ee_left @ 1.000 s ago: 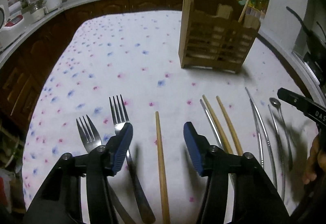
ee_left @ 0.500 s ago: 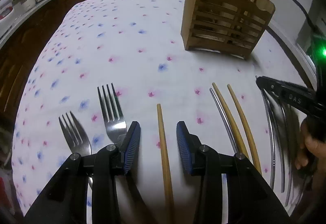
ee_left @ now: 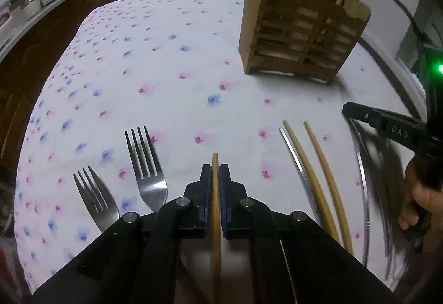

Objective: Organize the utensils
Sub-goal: 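Close the left tool on a wooden chopstick while the right tool grasps a metal chopstick, then lift both held chopsticks and carry them over the wooden holder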

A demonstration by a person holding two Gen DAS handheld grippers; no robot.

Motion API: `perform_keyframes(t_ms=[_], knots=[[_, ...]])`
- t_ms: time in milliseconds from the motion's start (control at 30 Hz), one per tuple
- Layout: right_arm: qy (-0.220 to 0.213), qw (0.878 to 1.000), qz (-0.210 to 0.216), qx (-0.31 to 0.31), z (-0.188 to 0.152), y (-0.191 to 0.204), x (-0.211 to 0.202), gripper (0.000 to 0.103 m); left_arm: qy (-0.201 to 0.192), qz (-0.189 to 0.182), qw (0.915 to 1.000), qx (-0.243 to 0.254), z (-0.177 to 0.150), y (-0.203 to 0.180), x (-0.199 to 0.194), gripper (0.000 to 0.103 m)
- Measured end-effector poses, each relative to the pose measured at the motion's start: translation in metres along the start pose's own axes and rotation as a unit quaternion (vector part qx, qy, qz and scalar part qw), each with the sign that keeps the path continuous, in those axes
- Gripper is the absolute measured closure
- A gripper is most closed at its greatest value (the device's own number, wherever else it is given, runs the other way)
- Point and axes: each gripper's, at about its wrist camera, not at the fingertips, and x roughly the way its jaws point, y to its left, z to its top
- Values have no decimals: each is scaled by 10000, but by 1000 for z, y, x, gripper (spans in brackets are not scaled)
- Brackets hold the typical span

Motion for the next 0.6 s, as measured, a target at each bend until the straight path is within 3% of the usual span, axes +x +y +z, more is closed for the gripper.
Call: perform_keyframes(t_ms=[600], knots=[[-968, 9946, 382, -35, 5, 11, -100, 99, -1233, -476, 9912, -55, 11, -14, -108, 99]])
